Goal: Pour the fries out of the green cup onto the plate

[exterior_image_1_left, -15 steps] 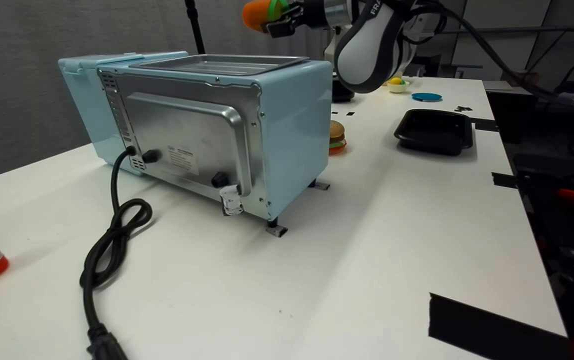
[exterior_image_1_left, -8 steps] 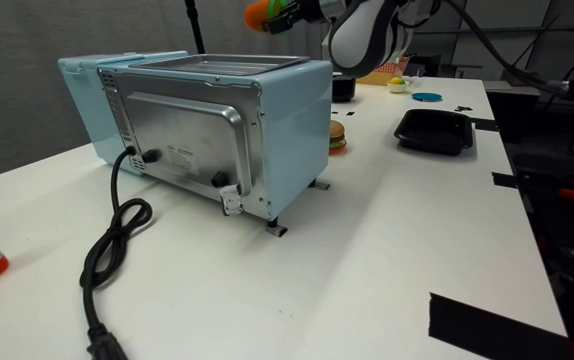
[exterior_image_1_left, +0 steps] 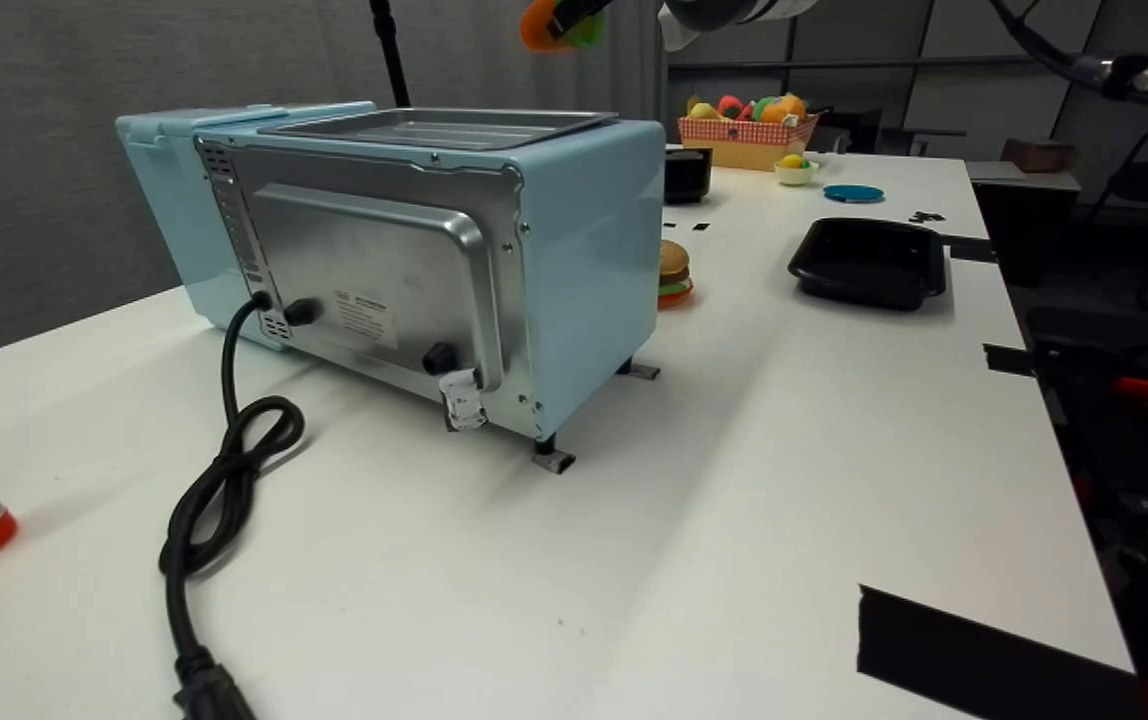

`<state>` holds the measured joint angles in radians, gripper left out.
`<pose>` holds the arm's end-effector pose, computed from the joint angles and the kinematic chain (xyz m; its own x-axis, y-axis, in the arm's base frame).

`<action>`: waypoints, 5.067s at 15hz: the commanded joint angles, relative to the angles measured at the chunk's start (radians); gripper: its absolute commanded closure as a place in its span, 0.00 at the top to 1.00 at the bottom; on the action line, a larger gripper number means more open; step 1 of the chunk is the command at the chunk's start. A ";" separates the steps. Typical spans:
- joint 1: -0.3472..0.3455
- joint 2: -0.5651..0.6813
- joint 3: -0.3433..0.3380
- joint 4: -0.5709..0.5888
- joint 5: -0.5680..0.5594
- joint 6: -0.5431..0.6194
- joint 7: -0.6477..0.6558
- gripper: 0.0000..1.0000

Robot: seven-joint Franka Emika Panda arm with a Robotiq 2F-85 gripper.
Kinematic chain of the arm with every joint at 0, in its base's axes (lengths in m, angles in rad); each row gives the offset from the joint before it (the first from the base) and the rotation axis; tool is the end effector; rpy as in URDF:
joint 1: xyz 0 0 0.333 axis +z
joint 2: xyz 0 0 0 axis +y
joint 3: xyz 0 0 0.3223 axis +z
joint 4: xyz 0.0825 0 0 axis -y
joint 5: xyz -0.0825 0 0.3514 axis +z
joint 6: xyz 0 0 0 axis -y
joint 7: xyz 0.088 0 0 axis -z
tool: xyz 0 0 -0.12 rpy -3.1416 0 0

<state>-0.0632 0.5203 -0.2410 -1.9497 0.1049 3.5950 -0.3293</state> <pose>0.6335 -0.1856 0.3847 0.4947 0.2092 0.8435 -0.1974 -0.9182 0.3435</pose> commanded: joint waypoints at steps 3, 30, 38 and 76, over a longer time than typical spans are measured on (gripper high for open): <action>0.066 -0.067 -0.148 -0.003 0.050 -0.394 -0.020 0.58; -0.172 0.079 0.067 0.241 -0.113 -1.411 0.224 1.00; -0.159 0.020 0.063 0.229 -0.139 -1.355 0.225 1.00; -0.144 -0.216 0.202 0.095 0.020 -1.066 0.057 1.00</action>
<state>-0.2142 0.3045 -0.0324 -1.8563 0.1234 2.5324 -0.2730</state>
